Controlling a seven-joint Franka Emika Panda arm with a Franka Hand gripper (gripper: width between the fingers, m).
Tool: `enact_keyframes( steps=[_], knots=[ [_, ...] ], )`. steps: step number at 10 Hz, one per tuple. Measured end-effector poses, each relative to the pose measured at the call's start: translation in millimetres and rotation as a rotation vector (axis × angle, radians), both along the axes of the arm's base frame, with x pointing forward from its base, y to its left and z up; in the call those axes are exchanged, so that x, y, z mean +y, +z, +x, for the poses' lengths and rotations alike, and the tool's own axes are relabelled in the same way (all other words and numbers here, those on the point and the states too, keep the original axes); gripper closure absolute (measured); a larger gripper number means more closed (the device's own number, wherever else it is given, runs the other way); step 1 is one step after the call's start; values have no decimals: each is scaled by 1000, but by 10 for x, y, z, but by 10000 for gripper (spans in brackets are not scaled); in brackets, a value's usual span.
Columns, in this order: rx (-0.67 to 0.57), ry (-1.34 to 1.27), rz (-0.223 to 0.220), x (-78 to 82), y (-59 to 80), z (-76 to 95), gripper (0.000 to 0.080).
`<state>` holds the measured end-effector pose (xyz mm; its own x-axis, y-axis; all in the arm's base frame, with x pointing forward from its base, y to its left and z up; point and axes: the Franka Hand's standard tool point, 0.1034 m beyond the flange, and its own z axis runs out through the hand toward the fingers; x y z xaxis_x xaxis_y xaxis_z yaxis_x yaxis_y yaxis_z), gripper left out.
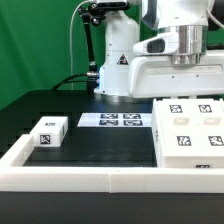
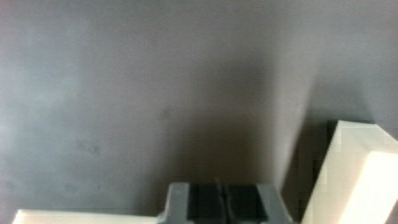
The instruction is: Assemble cabinet
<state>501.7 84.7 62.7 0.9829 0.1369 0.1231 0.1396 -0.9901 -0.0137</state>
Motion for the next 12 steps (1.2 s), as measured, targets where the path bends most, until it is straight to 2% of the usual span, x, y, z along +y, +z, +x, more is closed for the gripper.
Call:
enact_keyframes(
  steps=[2,6,7,9,12],
  knots=[
    [2,2,3,34,79,9,797],
    [4,3,2,27,78,-2,797],
    [6,3,5,48,180,4,797],
    [11,2,7,44,289,37,797],
    [12,3,6,45,265,28,797]
  ],
)
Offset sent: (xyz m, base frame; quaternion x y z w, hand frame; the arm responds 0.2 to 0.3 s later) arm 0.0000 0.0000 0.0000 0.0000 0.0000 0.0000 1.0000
